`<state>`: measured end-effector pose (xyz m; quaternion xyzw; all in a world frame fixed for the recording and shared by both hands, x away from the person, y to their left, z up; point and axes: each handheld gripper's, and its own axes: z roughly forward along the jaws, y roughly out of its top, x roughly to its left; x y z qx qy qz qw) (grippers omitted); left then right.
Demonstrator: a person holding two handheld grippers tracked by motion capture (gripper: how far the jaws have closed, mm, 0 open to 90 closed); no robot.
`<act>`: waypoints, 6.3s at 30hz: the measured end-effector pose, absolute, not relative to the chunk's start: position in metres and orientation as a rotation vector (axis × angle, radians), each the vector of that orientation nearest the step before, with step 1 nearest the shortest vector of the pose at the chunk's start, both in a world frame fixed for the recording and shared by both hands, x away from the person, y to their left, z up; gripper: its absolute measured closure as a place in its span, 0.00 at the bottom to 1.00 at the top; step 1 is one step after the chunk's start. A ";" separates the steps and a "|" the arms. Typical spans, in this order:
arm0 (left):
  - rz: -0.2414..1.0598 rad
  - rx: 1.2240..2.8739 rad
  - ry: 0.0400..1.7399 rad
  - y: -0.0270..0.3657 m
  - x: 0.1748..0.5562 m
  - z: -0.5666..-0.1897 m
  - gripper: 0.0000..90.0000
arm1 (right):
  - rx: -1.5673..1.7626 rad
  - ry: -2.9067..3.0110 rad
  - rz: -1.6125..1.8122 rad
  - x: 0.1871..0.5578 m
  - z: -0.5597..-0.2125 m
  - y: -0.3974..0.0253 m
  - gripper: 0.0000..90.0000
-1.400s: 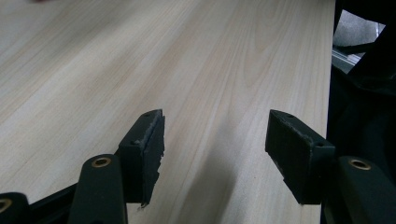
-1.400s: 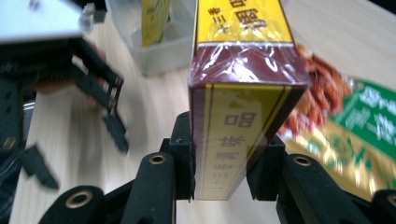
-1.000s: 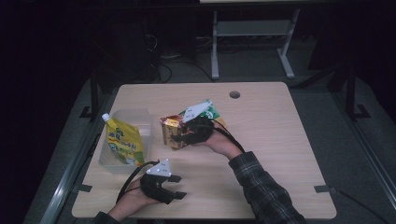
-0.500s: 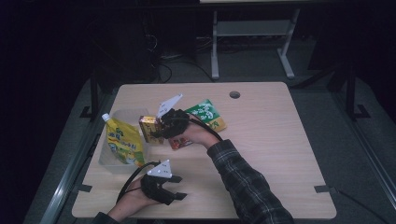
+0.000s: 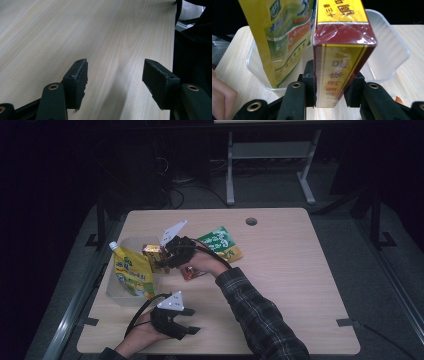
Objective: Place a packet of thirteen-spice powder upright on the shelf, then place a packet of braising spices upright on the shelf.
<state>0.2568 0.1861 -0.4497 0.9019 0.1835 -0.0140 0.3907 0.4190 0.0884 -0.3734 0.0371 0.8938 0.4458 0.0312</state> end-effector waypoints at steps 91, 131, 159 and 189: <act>-0.038 2.296 0.483 0.183 0.253 -0.453 0.40 | 1.039 2.352 1.141 0.512 -0.441 0.041 0.97; -0.024 2.290 0.482 0.188 0.254 -0.451 0.40 | 0.983 2.398 1.105 0.459 -0.478 0.013 1.00; -0.020 2.265 0.526 0.186 0.256 -0.450 0.40 | 0.853 2.505 1.089 0.326 -0.474 -0.061 1.00; 0.082 2.349 0.605 0.088 0.334 -0.465 0.25 | 1.096 2.348 1.134 0.273 -0.439 -0.191 0.24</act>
